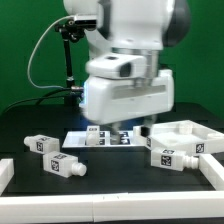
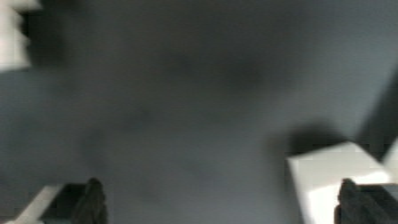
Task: Assemble one leg
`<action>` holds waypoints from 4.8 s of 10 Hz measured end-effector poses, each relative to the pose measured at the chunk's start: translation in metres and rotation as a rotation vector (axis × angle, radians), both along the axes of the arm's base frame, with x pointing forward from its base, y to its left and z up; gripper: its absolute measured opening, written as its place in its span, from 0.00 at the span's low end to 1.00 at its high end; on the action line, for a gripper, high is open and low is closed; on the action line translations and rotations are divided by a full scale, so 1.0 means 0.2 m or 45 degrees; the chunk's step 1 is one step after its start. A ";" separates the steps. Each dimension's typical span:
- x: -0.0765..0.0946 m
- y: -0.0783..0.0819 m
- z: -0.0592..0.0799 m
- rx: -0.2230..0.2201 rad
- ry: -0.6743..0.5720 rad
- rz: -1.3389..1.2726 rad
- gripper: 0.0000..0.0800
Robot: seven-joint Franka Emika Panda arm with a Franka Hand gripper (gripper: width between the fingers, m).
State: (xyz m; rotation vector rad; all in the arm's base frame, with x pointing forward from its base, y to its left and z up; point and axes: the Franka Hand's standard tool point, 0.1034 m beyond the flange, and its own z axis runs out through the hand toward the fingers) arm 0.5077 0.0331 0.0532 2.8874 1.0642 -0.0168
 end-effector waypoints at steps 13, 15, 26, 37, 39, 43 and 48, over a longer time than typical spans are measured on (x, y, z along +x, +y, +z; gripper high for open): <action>0.03 0.42 -0.18 0.027 -0.050 -0.047 0.68; 0.03 0.42 -0.18 0.028 -0.054 -0.047 0.24; 0.07 0.04 -0.05 0.020 -0.063 -0.070 0.27; -0.05 0.22 -0.22 0.066 0.055 -0.613 0.81; -0.06 0.22 -0.22 0.066 0.055 -0.609 0.81; -0.04 0.14 -0.22 0.064 0.054 -0.494 0.36; -0.21 -0.12 -0.20 0.041 0.108 -0.526 0.36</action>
Offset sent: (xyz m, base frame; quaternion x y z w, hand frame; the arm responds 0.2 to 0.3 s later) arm 0.0000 0.0000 0.0000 0.0000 0.0000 0.0000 1.0000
